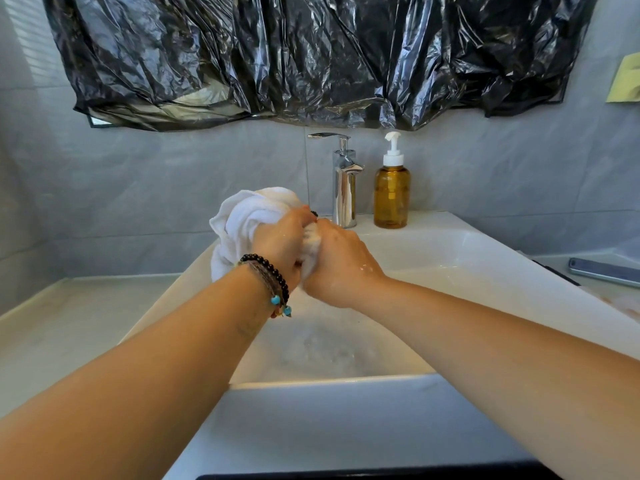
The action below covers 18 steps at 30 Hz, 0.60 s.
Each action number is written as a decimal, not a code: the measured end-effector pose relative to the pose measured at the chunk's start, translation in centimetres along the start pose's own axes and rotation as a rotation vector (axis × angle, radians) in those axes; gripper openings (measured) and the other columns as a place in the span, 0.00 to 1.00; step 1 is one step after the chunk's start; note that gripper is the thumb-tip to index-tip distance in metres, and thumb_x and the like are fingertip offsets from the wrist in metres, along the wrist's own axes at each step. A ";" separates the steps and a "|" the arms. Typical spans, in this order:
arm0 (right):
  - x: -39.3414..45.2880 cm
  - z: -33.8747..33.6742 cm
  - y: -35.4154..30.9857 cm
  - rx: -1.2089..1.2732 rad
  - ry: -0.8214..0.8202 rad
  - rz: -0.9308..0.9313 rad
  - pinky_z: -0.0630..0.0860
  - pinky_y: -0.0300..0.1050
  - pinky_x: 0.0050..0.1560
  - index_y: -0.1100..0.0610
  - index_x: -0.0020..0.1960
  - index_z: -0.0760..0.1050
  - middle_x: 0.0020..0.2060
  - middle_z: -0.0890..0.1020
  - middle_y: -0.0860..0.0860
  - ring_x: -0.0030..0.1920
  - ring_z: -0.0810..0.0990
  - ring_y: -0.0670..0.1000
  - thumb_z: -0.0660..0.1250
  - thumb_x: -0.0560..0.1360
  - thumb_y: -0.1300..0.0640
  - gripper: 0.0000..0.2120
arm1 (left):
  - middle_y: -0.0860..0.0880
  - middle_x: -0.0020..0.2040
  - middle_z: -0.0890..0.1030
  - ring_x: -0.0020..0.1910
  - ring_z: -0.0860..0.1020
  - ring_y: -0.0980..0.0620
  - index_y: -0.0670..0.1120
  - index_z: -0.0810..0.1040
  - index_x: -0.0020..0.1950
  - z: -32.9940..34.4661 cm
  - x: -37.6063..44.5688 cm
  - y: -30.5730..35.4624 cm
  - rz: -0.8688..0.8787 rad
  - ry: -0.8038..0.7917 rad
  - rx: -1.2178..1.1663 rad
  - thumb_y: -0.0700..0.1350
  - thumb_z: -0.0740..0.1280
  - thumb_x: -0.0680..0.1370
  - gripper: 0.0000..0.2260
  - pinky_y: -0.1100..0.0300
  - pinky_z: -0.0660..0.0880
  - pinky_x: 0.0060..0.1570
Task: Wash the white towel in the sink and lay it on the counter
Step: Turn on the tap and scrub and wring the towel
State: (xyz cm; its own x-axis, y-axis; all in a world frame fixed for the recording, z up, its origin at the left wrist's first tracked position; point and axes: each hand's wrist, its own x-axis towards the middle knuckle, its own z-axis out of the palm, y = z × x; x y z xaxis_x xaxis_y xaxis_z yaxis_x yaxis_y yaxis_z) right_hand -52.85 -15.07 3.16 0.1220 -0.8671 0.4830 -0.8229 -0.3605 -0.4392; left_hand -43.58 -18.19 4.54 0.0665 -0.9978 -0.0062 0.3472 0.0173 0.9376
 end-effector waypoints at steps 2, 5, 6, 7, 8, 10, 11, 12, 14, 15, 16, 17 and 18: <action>0.2 -0.1 0.0 -0.025 -0.073 0.047 0.73 0.42 0.42 0.52 0.58 0.73 0.43 0.76 0.47 0.47 0.77 0.52 0.69 0.69 0.52 0.19 | 0.50 0.35 0.81 0.33 0.81 0.54 0.45 0.79 0.43 0.3 -0.7 0.1 0.052 0.041 0.040 0.39 0.69 0.75 0.02 0.62 0.76 0.33; 0.8 0.1 0.1 0.061 -0.164 0.152 0.70 0.38 0.32 0.51 0.50 0.77 0.37 0.78 0.45 0.38 0.77 0.47 0.71 0.65 0.52 0.15 | 0.49 0.42 0.83 0.43 0.83 0.50 0.45 0.82 0.46 0.5 -1.5 0.2 0.151 0.017 0.150 0.35 0.68 0.74 0.07 0.55 0.80 0.46; 0.8 0.0 0.1 0.123 -0.202 0.184 0.71 0.38 0.31 0.52 0.49 0.78 0.37 0.79 0.47 0.36 0.78 0.47 0.71 0.63 0.52 0.15 | 0.49 0.45 0.84 0.46 0.83 0.49 0.45 0.82 0.49 0.4 -1.6 0.2 0.181 0.006 0.197 0.34 0.67 0.74 0.08 0.55 0.80 0.49; 0.8 -0.1 0.2 0.198 -0.247 0.206 0.72 0.38 0.30 0.54 0.48 0.79 0.37 0.81 0.50 0.33 0.79 0.49 0.72 0.61 0.54 0.15 | 0.49 0.47 0.84 0.47 0.83 0.50 0.44 0.83 0.51 0.4 -1.7 0.2 0.212 -0.012 0.240 0.34 0.66 0.74 0.10 0.55 0.80 0.50; 0.7 -0.3 0.2 0.265 -0.289 0.225 0.73 0.40 0.28 0.56 0.47 0.79 0.36 0.82 0.53 0.30 0.79 0.52 0.73 0.61 0.58 0.15 | 0.50 0.48 0.84 0.48 0.83 0.51 0.44 0.83 0.52 0.3 -1.6 0.2 0.236 -0.033 0.277 0.33 0.66 0.74 0.12 0.56 0.80 0.50; 0.4 -1.1 0.2 0.358 -0.360 0.247 0.74 0.41 0.26 0.59 0.44 0.79 0.33 0.81 0.55 0.26 0.78 0.52 0.75 0.62 0.63 0.11 | 0.49 0.49 0.85 0.48 0.83 0.53 0.43 0.83 0.51 0.2 -1.6 0.2 0.266 -0.077 0.331 0.32 0.64 0.73 0.13 0.56 0.80 0.49; 0.3 -1.4 0.2 0.373 -0.389 0.243 0.74 0.39 0.26 0.59 0.42 0.79 0.31 0.81 0.54 0.26 0.78 0.50 0.75 0.63 0.63 0.10 | 0.49 0.50 0.85 0.48 0.83 0.53 0.43 0.83 0.50 0.1 -1.6 0.2 0.272 -0.100 0.349 0.32 0.64 0.73 0.12 0.56 0.80 0.49; 0.0 -1.8 0.2 0.383 -0.416 0.245 0.73 0.38 0.25 0.58 0.40 0.78 0.28 0.80 0.51 0.24 0.77 0.47 0.75 0.64 0.64 0.08 | 0.49 0.50 0.85 0.49 0.83 0.53 0.43 0.83 0.48 0.0 -1.6 0.2 0.273 -0.123 0.364 0.32 0.63 0.73 0.12 0.55 0.80 0.50; -0.4 -2.5 0.0 0.403 -0.481 0.264 0.69 0.36 0.25 0.59 0.39 0.78 0.24 0.77 0.51 0.22 0.73 0.47 0.73 0.65 0.64 0.05 | 0.49 0.50 0.85 0.51 0.83 0.51 0.42 0.83 0.50 -0.1 -1.7 0.3 0.274 -0.165 0.397 0.32 0.63 0.73 0.12 0.53 0.80 0.51; -0.5 -2.6 0.0 0.414 -0.518 0.269 0.69 0.40 0.29 0.61 0.42 0.78 0.29 0.77 0.54 0.25 0.73 0.51 0.73 0.65 0.63 0.07 | 0.49 0.50 0.85 0.51 0.83 0.51 0.40 0.82 0.52 -0.2 -1.7 0.3 0.271 -0.184 0.407 0.32 0.63 0.73 0.12 0.52 0.81 0.51; -0.6 -2.8 -0.1 0.423 -0.552 0.279 0.68 0.43 0.32 0.62 0.46 0.78 0.34 0.76 0.57 0.31 0.73 0.53 0.72 0.65 0.63 0.10 | 0.49 0.50 0.86 0.52 0.83 0.50 0.39 0.82 0.53 -0.3 -1.8 0.4 0.268 -0.203 0.412 0.31 0.63 0.73 0.12 0.51 0.81 0.50; -0.7 -2.9 -0.1 0.442 -0.578 0.287 0.67 0.46 0.34 0.61 0.48 0.76 0.37 0.75 0.58 0.34 0.71 0.55 0.72 0.66 0.64 0.11 | 0.49 0.50 0.86 0.52 0.83 0.50 0.38 0.82 0.53 -0.4 -1.8 0.4 0.273 -0.220 0.421 0.31 0.63 0.73 0.12 0.50 0.81 0.50; -0.8 -3.0 -0.1 0.473 -0.597 0.292 0.66 0.45 0.33 0.59 0.47 0.75 0.38 0.73 0.57 0.34 0.69 0.54 0.71 0.68 0.65 0.10 | 0.49 0.50 0.86 0.51 0.83 0.50 0.38 0.82 0.53 -0.4 -1.9 0.5 0.288 -0.237 0.429 0.31 0.63 0.73 0.12 0.49 0.81 0.50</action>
State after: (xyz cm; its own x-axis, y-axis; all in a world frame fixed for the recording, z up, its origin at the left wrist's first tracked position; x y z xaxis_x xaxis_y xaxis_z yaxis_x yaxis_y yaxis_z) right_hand -54.50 -13.30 5.09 0.3240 -0.9374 -0.1273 -0.5624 -0.0827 -0.8227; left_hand -43.13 -16.26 4.87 -0.1270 -0.9446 0.3027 -0.0685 0.3128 0.9474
